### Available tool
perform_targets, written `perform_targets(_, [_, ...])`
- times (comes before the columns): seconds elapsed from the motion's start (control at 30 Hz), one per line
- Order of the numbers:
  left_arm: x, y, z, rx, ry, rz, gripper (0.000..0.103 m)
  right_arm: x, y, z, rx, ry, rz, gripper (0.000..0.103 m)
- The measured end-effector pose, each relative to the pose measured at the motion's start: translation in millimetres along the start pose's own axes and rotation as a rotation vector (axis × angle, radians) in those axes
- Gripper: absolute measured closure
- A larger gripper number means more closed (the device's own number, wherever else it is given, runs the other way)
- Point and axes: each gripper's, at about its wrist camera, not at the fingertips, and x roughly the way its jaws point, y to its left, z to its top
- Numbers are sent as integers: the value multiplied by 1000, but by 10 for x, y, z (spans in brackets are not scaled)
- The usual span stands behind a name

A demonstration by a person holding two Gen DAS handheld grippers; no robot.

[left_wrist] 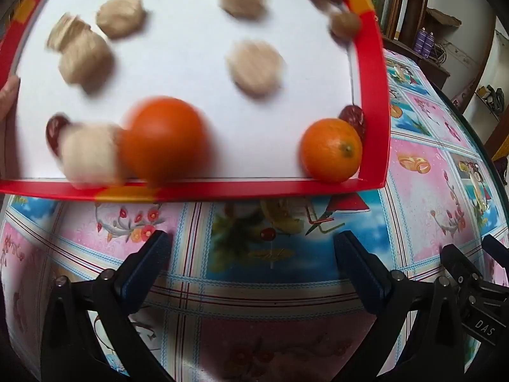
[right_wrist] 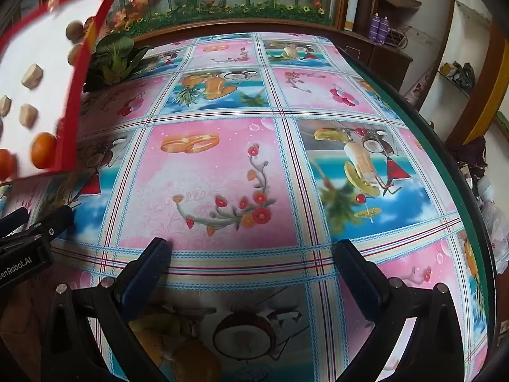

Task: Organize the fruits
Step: 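Tip the red-rimmed white tray to pour the food onto the tablecloth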

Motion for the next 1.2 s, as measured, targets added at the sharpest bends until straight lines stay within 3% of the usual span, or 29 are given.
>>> perform_targets(1.2, [21,22,4,1,-1,0,0,0,-12,3,4,-2,5,0])
